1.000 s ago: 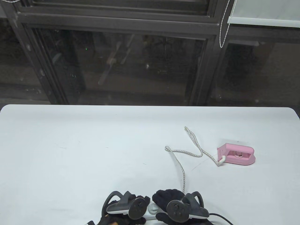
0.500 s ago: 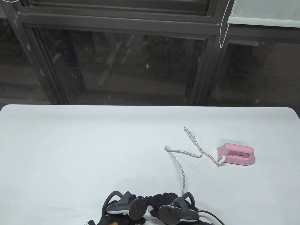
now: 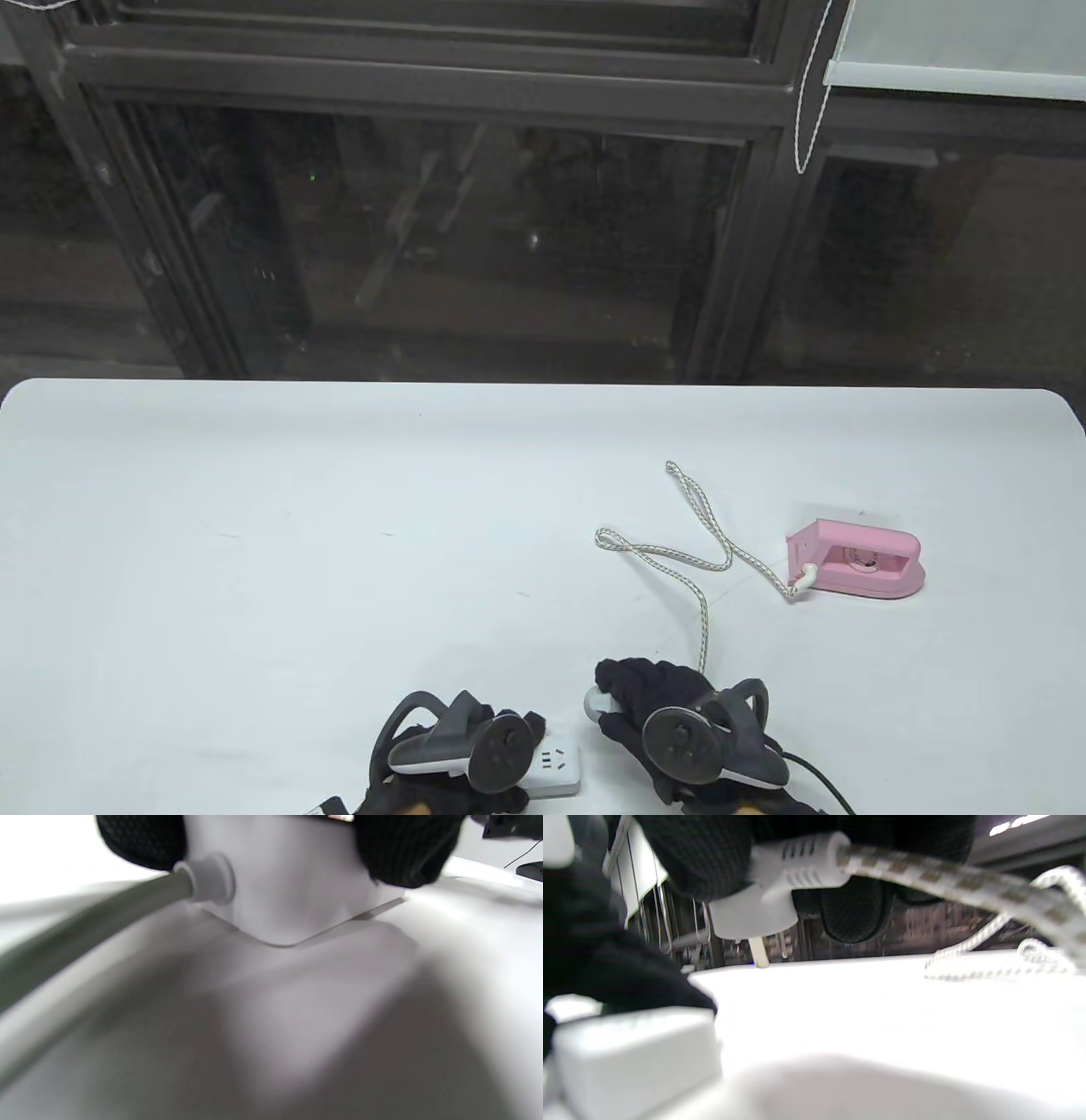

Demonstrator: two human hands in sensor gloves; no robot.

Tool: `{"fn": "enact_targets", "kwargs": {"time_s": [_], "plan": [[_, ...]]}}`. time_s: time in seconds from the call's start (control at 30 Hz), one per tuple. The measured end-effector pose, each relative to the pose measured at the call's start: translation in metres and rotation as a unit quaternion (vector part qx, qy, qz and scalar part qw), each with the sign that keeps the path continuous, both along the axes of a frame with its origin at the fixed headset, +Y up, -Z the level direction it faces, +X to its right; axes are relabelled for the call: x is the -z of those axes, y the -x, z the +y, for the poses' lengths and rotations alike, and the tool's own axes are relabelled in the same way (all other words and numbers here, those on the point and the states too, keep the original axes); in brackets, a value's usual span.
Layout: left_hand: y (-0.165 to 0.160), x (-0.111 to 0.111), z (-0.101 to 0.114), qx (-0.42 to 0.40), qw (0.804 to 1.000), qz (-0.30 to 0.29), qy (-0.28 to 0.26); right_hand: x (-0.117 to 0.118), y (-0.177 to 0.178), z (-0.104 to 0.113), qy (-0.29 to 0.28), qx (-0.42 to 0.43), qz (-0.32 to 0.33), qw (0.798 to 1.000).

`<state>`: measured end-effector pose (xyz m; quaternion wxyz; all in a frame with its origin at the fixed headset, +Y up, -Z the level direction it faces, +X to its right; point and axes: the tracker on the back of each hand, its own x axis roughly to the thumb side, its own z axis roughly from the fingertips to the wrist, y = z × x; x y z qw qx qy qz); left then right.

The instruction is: Unplug the electric iron

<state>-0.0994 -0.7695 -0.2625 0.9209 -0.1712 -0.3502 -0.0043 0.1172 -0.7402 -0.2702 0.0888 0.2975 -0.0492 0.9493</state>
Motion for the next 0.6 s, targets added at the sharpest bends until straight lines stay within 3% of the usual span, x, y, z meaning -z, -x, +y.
{"fn": "enact_targets", "kwargs": {"time_s": [0.17, 0.4, 0.6], "plan": [[0.001, -0.001, -0.001, 0.003, 1.0, 0.0, -0.004, -0.001, 0.023, -0.013, -0.012, -0.081, 0.004, 0.997], [0.002, 0.001, -0.001, -0.005, 1.0, -0.003, 0.003, 0.002, 0.021, -0.029, -0.003, -0.128, -0.004, 0.992], [0.003, 0.001, -0.002, -0.007, 1.0, 0.001, 0.007, 0.001, 0.025, -0.028, 0.021, -0.128, 0.004, 0.991]]}}
